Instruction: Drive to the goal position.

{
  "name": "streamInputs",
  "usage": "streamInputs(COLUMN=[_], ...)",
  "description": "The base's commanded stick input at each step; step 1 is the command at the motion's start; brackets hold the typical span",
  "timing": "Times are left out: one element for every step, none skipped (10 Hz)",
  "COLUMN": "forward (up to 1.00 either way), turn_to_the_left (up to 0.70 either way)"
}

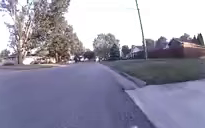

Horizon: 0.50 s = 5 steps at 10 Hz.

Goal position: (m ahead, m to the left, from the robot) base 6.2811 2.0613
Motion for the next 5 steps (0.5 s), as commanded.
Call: streamInputs(forward=[1.00, 1.00, 1.00, 1.00, 1.00], turn_to_the_left=[0.02, 0.02, 0.02, 0.02, 0.02])
